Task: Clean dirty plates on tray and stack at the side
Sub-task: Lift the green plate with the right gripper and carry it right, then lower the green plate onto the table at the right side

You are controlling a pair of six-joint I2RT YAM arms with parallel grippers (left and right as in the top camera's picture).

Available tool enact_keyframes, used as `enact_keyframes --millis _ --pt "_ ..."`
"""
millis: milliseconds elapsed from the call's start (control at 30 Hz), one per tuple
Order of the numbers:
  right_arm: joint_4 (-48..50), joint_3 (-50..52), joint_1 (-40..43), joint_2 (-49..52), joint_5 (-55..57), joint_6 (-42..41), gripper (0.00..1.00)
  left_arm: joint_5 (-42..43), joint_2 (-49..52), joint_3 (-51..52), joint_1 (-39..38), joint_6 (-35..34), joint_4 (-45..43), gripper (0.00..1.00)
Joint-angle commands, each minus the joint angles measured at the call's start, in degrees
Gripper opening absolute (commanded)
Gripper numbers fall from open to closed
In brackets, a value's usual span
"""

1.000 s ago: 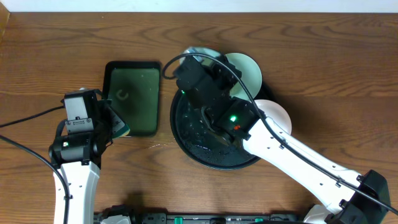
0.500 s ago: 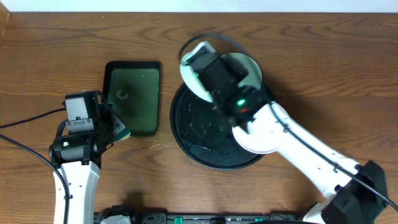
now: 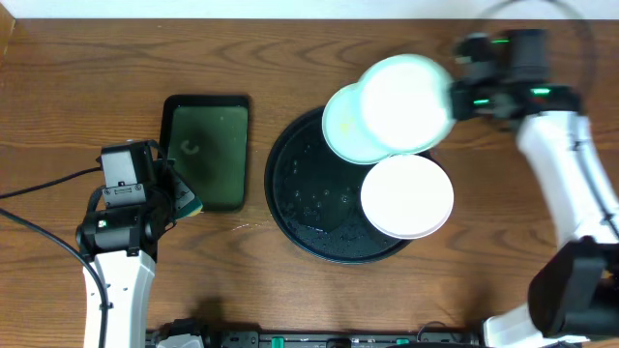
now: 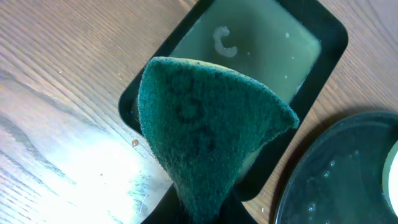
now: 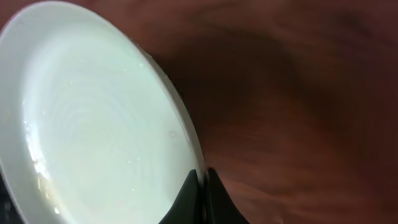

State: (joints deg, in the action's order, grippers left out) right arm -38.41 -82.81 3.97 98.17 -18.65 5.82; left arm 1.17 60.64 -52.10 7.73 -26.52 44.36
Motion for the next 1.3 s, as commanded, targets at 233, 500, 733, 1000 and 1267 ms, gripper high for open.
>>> enact_keyframes --millis 233,500,733,1000,1267 --pt "-0.7 -0.6 20.5 7.1 -1.3 -11.6 0.01 -0.3 0.0 0.5 0.2 1.0 -0.3 0.08" --pt "3.5 -0.6 24.8 16.8 1.9 -15.9 0.01 -0.3 0.0 0.5 0.2 1.0 -0.3 0.08" --pt "4.5 -0.6 23.9 21.5 1.6 -15.9 0.45 -0.3 0.0 0.5 0.2 1.0 -0.3 0.08" --pt "4.3 -0.7 22.4 16.9 -8.5 -16.1 0.73 -0.3 0.0 0.5 0.2 1.0 -0.3 0.08" --pt "6.1 -0.7 16.0 4.9 -10.1 -13.2 0.74 -0.3 0.0 0.5 0.2 1.0 -0.3 0.08"
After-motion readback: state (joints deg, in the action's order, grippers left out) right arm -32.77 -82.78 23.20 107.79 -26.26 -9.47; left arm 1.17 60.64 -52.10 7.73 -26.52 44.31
